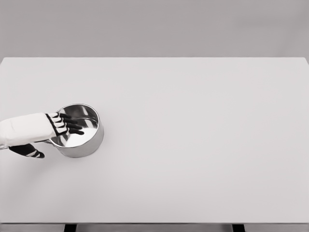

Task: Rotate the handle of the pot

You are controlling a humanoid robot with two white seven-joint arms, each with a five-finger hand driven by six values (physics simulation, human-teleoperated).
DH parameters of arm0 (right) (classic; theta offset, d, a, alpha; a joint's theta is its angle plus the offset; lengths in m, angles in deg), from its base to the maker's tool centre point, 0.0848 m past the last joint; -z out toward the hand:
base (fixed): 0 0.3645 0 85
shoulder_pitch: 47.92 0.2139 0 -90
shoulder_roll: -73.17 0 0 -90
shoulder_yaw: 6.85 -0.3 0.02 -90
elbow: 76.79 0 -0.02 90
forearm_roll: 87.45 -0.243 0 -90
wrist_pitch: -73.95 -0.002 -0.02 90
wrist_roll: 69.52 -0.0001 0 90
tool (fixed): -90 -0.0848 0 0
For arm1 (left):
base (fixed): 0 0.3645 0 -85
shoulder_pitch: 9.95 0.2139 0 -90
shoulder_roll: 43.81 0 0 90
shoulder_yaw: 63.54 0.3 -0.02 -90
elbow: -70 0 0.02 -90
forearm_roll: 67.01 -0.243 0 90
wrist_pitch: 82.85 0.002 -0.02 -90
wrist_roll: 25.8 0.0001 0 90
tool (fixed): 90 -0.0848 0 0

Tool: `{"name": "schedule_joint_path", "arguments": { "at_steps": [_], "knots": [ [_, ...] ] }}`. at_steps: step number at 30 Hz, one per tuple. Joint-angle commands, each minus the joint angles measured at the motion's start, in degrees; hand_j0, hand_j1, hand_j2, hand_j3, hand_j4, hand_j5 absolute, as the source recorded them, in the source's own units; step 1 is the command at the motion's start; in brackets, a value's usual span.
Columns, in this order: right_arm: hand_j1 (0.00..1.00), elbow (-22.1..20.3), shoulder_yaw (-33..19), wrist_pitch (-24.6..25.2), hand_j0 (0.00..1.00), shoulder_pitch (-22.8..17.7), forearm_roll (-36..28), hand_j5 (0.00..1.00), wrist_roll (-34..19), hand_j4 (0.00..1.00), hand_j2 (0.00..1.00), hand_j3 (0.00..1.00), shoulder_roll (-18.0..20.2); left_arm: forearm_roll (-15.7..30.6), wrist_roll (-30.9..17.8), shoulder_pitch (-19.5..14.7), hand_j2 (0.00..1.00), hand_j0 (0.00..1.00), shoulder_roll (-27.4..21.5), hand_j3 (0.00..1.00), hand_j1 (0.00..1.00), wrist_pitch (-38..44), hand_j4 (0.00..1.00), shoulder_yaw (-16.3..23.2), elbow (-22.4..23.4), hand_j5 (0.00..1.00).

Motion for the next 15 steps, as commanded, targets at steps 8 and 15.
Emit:
{"name": "schedule_joint_path", "arguments": {
  "at_steps": [8, 15],
  "knots": [
    [1.00, 0.0, 0.0, 0.0, 1.00, 0.0, 0.0, 1.00, 0.0, 1.00, 1.00, 1.00, 0.0, 0.5, 0.0, 0.0, 1.00, 1.00, -0.1, 1.00, 1.00, 0.1, 1.00, -0.2, 3.0, 1.00],
    [1.00, 0.0, 0.0, 0.0, 1.00, 0.0, 0.0, 1.00, 0.0, 1.00, 1.00, 1.00, 0.0, 0.5, 0.0, 0.0, 1.00, 1.00, -0.1, 1.00, 1.00, 0.1, 1.00, -0.3, 4.7, 1.00]
  ]
}}
